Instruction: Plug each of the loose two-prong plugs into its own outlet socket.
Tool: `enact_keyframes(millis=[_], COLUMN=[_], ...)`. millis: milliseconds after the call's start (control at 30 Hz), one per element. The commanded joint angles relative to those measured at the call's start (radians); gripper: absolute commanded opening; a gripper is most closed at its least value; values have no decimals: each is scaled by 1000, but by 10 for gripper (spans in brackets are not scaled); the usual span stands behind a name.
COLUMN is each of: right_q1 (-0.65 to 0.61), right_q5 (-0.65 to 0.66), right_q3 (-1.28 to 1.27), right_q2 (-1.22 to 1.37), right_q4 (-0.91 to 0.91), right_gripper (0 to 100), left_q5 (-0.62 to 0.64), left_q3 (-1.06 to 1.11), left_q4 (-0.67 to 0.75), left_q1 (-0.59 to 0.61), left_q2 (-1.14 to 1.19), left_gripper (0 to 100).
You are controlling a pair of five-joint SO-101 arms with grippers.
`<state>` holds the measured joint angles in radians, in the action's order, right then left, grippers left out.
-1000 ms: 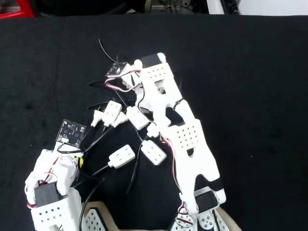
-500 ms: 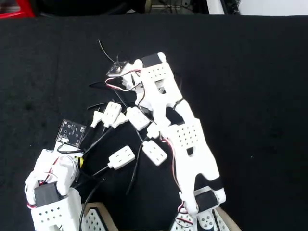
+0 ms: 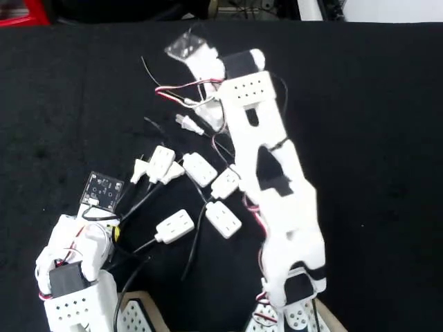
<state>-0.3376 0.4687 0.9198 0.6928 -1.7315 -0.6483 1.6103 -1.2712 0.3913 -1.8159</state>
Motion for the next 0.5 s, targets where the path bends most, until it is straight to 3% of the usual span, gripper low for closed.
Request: enact_keyframes(millis=[0,300,467], right_q1=[-28,-35,-123], right_q5=[-54,-218,-213], right_q3=[-7,-19,-114], right_q2=[-209,-409,-556], right_q4=[-31,-31,-31], right_gripper=[11,11,11], left_q5=[-8,-2,40], left_q3=[-2,7,18], left_q4=[5,28,31], left_q1=[-15,-13,-15], left_q2=[-5,-5,-5], left_gripper=[223,223,223])
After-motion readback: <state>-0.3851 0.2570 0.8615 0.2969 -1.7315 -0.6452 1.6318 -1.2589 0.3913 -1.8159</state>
